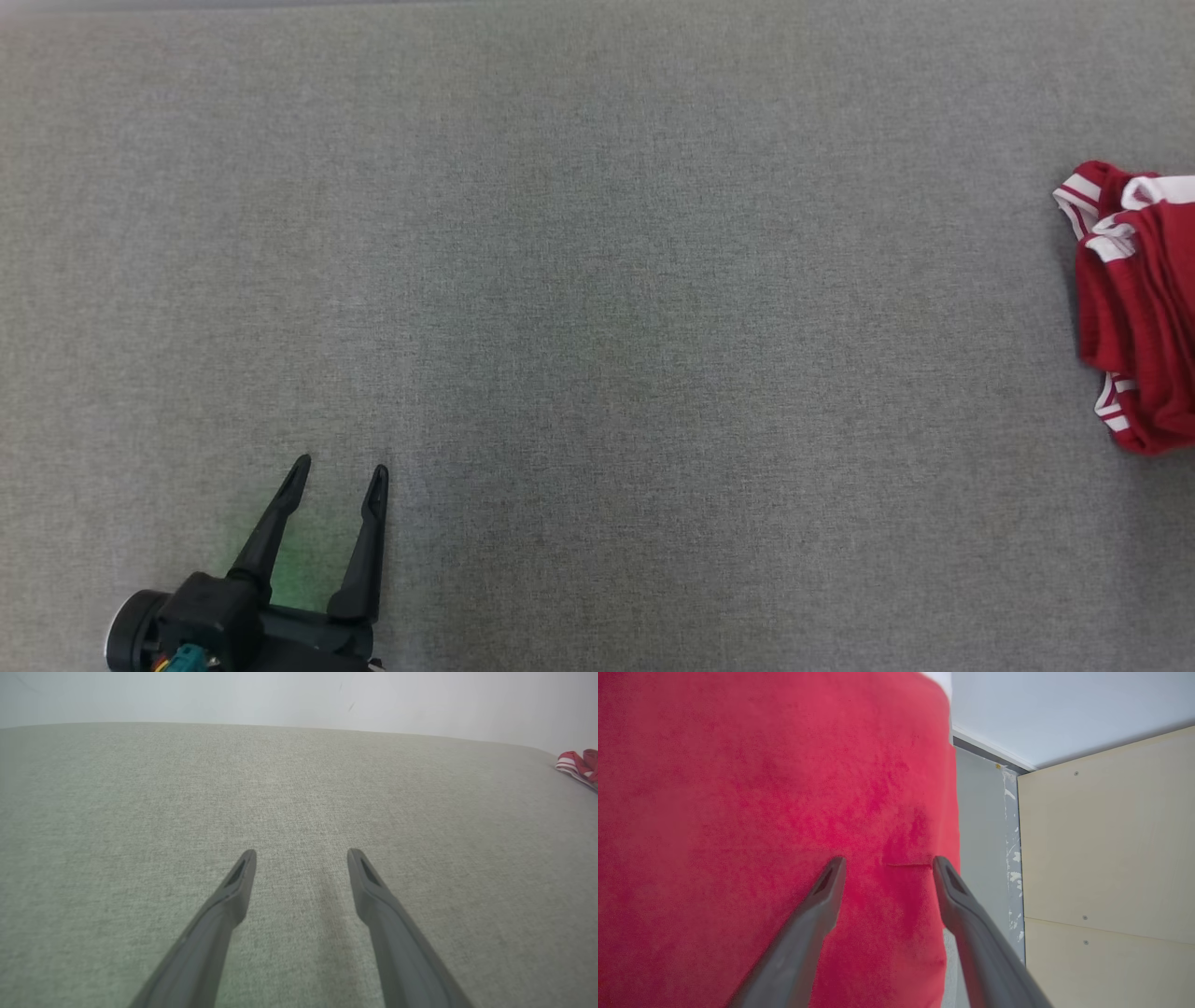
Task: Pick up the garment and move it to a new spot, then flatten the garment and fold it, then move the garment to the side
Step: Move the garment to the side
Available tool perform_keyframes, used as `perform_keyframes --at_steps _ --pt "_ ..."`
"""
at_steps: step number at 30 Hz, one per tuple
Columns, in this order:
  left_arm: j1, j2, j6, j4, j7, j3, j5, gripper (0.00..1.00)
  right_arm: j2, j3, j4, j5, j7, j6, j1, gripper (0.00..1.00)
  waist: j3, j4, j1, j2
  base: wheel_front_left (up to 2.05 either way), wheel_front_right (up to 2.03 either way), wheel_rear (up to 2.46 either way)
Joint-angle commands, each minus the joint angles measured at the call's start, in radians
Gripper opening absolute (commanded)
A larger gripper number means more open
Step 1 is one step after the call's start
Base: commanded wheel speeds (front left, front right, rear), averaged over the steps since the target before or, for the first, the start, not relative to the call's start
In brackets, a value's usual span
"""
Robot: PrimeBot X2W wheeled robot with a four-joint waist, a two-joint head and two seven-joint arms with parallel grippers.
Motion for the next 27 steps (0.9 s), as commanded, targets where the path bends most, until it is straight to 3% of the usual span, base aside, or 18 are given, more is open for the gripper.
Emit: perform_keyframes --at_steps 1,8,12,19,27 --pt "-0.008 0.007 0.003 0.001 -0.005 0.000 0.010 1.00 0.029 -0.021 -0.002 -0.017 -0.012 -0.002 0.011 1.00 -0.010 0.001 -0.0001 -0.0002 0.00 0.00 0.00" --pt "0.004 0.001 0.010 -0.029 -0.006 0.007 0.045 1.00 0.164 -0.086 -0.073 -0.005 -0.071 -0.002 0.046 1.00 -0.081 -0.001 -0.0001 -0.0002 0.00 0.00 0.00" --pt "0.035 -0.060 0.007 -0.081 -0.006 0.087 -0.035 1.00 0.271 -0.117 -0.177 0.044 -0.173 -0.002 0.101 1.00 -0.155 -0.001 -0.0001 -0.0002 0.00 0.00 0.00" --pt "0.108 -0.120 -0.003 -0.085 -0.006 0.156 -0.094 1.00 0.396 -0.066 -0.337 0.136 -0.328 -0.002 0.255 1.00 -0.285 0.006 -0.0001 -0.0002 0.00 0.00 0.00" --pt "0.149 -0.149 -0.001 -0.015 -0.006 0.210 -0.082 1.00 0.494 -0.010 -0.363 0.225 -0.550 -0.002 0.410 1.00 -0.385 0.027 -0.0001 -0.0002 0.00 0.00 0.00"
